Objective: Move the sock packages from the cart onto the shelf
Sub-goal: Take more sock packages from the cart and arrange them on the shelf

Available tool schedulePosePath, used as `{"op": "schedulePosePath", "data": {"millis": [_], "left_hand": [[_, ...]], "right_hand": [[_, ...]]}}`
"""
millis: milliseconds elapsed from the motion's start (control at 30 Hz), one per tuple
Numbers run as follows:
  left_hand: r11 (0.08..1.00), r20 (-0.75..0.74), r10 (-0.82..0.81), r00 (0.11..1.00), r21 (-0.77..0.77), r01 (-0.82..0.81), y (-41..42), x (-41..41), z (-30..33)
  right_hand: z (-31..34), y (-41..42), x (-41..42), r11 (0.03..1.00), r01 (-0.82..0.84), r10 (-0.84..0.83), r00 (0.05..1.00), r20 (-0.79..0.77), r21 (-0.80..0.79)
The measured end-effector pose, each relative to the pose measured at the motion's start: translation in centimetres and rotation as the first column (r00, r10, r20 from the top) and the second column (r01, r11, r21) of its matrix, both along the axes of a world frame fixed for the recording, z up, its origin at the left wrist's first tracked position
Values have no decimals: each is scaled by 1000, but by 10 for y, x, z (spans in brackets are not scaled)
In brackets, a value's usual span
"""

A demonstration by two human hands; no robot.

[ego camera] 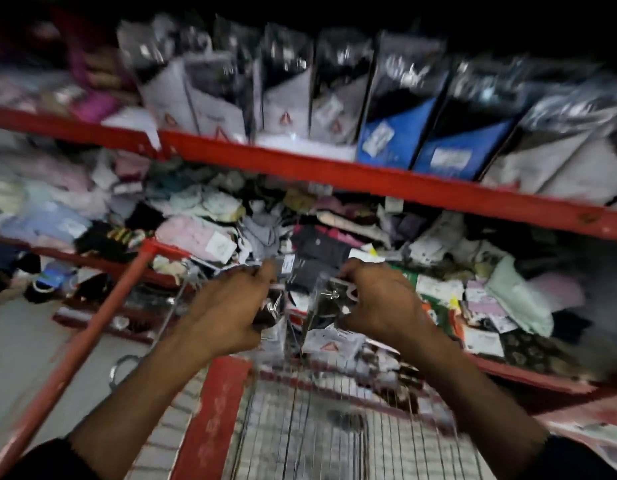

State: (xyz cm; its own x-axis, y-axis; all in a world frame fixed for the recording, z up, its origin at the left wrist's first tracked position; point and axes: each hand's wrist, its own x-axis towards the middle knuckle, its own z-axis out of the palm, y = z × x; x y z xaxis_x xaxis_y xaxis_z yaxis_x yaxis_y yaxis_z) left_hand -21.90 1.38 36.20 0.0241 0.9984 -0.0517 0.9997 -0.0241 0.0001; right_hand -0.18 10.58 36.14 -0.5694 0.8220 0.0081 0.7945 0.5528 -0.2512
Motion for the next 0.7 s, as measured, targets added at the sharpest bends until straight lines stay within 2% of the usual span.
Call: {"op": "schedulePosePath", "data": {"millis": [133, 367, 533, 700], "left_hand": [[988, -68, -11, 998, 151, 21, 12, -11, 79], [945, -90, -33, 995, 322, 61, 42, -33, 174], [925, -92, -67, 994, 368, 97, 82, -46, 228], [936, -91, -55, 994, 342, 83, 124, -51, 257]], "right_hand": [[85, 13, -7, 990, 21, -12, 997, -71, 136], [177, 32, -21, 964, 67, 2, 965, -262, 255], [223, 53, -41, 948, 87, 11, 952, -306, 306], [250, 80, -61, 933, 99, 5, 958, -288, 347]]}}
